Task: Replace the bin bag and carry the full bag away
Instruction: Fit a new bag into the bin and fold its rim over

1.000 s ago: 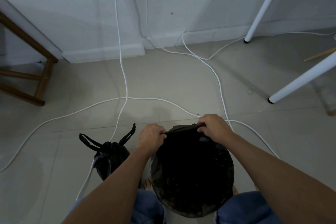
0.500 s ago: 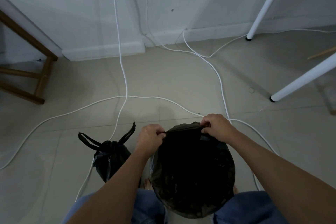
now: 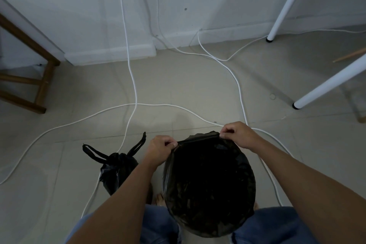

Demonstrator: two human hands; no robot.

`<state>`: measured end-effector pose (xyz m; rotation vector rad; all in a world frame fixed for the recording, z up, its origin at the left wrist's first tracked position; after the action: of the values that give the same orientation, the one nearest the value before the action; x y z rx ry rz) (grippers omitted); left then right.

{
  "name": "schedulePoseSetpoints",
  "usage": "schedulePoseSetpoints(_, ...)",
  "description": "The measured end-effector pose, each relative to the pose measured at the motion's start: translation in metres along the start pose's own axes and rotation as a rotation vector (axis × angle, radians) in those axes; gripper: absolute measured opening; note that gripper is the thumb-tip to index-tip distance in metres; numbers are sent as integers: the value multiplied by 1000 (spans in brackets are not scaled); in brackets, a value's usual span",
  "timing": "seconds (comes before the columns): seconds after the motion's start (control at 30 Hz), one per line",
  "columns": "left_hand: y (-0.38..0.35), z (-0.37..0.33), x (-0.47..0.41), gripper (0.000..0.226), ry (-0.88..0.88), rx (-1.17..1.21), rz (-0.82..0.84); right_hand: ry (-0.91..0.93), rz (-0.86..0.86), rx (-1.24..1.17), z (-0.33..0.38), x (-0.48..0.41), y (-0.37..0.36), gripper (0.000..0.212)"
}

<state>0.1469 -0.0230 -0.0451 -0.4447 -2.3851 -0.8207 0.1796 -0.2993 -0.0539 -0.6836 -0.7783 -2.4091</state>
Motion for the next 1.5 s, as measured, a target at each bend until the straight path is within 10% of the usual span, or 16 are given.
schedulePoseSetpoints(0.73, -24, 31, -18, 32, 199, 667, 319, -228, 171, -866, -18, -24, -22, 20)
schedulePoseSetpoints(1.33, -29, 48, -20, 20, 273, 448, 189, -359, 180, -309, -20, -19, -33, 27)
schedulePoseSetpoints(1.5, -23, 43, -19, 15, 241, 413, 241, -359, 180, -469, -18, -18, -25, 28)
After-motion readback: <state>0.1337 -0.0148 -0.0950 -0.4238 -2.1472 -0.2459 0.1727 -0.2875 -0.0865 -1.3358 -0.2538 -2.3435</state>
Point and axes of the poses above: each hand's wrist, its own x-axis away from the middle knuckle, its own y-axis out of the back of the hand, z = x × y, the point moved 6 cm from there along -x, towards the middle knuckle, and after that the axes turned 11 degrees about z, right-handed, at the moved point
